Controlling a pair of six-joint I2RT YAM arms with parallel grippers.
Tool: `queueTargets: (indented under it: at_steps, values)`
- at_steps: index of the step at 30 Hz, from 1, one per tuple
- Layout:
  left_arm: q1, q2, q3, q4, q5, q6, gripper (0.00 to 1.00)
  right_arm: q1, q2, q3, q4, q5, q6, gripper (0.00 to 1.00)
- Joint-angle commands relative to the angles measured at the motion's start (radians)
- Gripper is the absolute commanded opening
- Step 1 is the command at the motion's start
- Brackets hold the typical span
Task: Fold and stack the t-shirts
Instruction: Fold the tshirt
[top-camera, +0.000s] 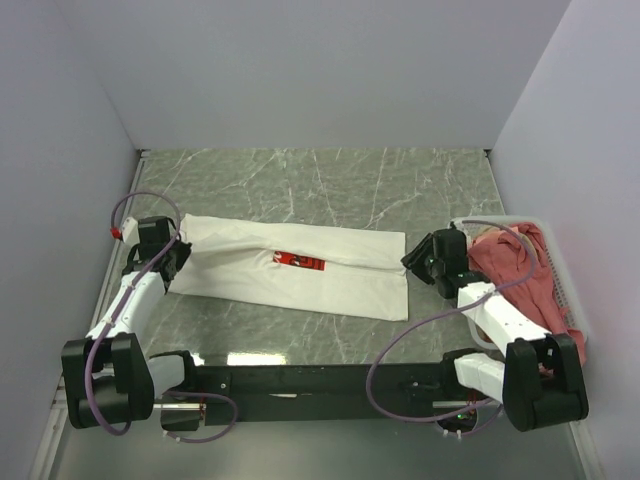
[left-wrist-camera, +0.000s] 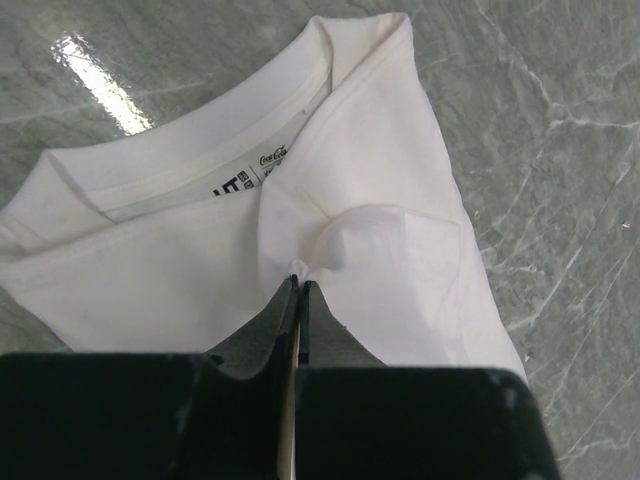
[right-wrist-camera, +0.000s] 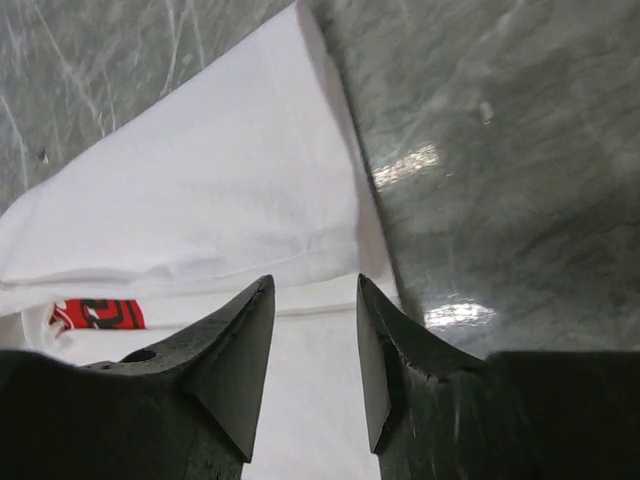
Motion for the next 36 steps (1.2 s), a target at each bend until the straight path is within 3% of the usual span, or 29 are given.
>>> queueTargets:
  at_steps: [1,8,14,24,29,34,36]
  values:
    - [0.007,-0.027,-0.008,0.014,-0.045,-0.015,0.01,0.085,0.032,0.088,-0.045,0.086,-0.038,0.46]
    - [0.009,-0.04,-0.018,-0.005,-0.074,-0.015,0.01,0.265,0.261,0.29,-0.099,0.187,-0.064,0.46]
    - [0.01,-0.037,-0.037,0.007,-0.07,-0.019,0.01,0.339,0.438,0.407,-0.128,0.229,-0.09,0.46]
    - [0.009,-0.041,-0.054,0.031,-0.031,-0.024,0.05,0.431,0.437,0.364,-0.128,0.209,-0.072,0.44]
    - [0.009,-0.06,-0.051,0.044,-0.018,-0.015,0.18,0.454,0.412,0.3,-0.121,0.191,-0.061,0.43]
    - [0.009,-0.092,-0.025,0.046,-0.001,0.008,0.44,0.458,0.366,0.259,-0.119,0.178,-0.055,0.43]
    - [0.006,-0.106,0.006,0.031,0.001,0.025,0.48,0.457,0.323,0.268,-0.133,0.189,-0.057,0.43]
